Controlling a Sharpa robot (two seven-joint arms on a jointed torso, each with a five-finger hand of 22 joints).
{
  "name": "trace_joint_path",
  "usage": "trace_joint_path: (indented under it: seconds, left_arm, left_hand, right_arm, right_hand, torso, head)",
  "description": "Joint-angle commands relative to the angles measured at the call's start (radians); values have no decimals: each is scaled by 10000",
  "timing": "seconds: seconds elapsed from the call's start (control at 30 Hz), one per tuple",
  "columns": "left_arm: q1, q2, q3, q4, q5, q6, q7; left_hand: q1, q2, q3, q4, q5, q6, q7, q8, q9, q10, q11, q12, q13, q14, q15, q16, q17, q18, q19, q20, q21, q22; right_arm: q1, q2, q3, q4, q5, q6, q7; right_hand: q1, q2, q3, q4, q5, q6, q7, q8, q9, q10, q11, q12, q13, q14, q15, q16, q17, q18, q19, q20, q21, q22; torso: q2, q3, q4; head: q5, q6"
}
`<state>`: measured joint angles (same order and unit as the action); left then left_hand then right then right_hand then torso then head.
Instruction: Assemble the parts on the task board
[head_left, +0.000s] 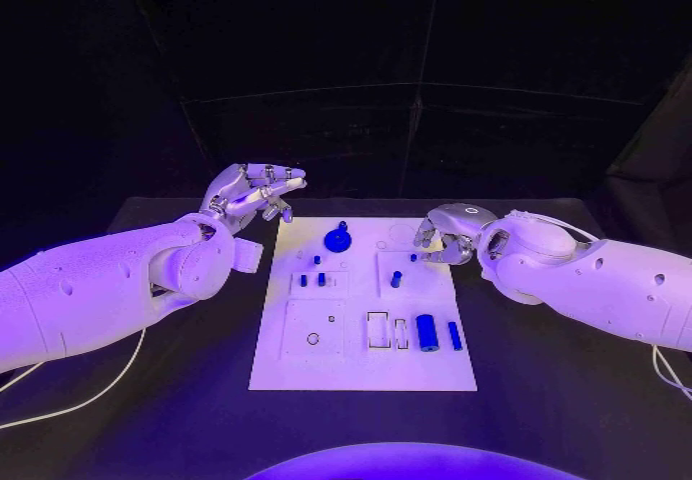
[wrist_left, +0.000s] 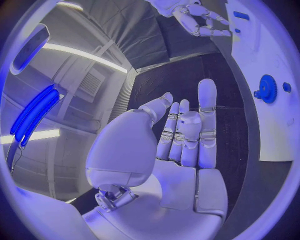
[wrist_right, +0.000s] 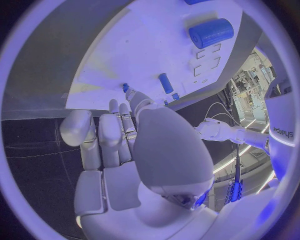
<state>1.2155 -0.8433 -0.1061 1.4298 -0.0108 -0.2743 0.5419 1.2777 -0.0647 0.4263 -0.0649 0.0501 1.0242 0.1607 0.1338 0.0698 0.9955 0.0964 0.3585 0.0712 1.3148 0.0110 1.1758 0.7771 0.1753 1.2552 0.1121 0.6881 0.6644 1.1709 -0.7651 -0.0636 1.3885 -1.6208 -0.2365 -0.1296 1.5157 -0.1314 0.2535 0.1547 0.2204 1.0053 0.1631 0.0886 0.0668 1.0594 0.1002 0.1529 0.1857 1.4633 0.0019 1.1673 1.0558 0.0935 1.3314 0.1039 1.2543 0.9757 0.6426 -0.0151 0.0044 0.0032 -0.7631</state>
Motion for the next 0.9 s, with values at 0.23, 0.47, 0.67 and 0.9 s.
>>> trace_joint_path:
  seconds: [0.23, 0.47, 0.67, 0.9]
  left_arm:
    - [-8, -91, 1, 318, 1808, 358, 870]
    - [-15, -104, -2, 383, 1848, 439, 820]
    - [-18, -94, -4, 386, 1852, 467, 773]
    - [-20, -80, -5, 365, 1853, 479, 730]
  left_hand:
    - [-17, 56, -119, -11, 2, 36, -17, 66, -10, 143, -11, 108, 3, -188, 1, -144, -219, 80, -185, -15, -161, -79]
    - [26, 90, -144, -26, 3, 62, -15, 85, -6, 209, -23, 167, 11, -237, -6, -183, -311, 81, -226, -19, -207, -113]
    - [34, 96, -147, -30, 3, 68, -14, 88, -5, 215, -24, 174, 12, -251, -7, -199, -345, 81, -231, -20, -213, -118]
    - [50, 94, -153, -42, 4, 69, -9, 90, -5, 215, -24, 180, 11, -274, -9, -224, -396, 81, -239, -21, -223, -125]
  right_arm:
    - [-80, 273, 6, -297, -492, 12, -13]
    - [-143, 472, 6, -516, -409, 226, 66]
    - [-183, 579, 6, -586, -379, 442, 107]
    - [-269, 684, 6, -675, -371, 655, 100]
  right_hand:
    - [19, -116, 141, -29, -46, -83, 34, -105, -4, -112, 21, -95, -153, 158, 89, -16, 39, 167, -18, 101, -45, -12]
    - [52, -14, 403, -118, -82, 64, 68, -107, 28, 41, 28, -88, -336, 198, 94, 82, 134, 150, 52, 117, 29, 100]
    - [58, 37, 732, -232, -227, 363, 48, -31, 67, 383, -26, -26, -498, 223, 55, 37, 5, 124, 159, 93, 154, 281]
    - [2, 36, 977, -329, -262, 559, -7, 0, 79, 639, -86, -14, -612, 251, 7, 127, 59, 105, 222, 49, 237, 399]
  torso:
    - [1, -3, 16]
    - [6, 10, 1]
    - [6, 18, -2]
    - [-2, 15, 3]
  head:
    - [-28, -37]
    - [-20, -64]
    - [-8, -85]
    - [-8, -120]
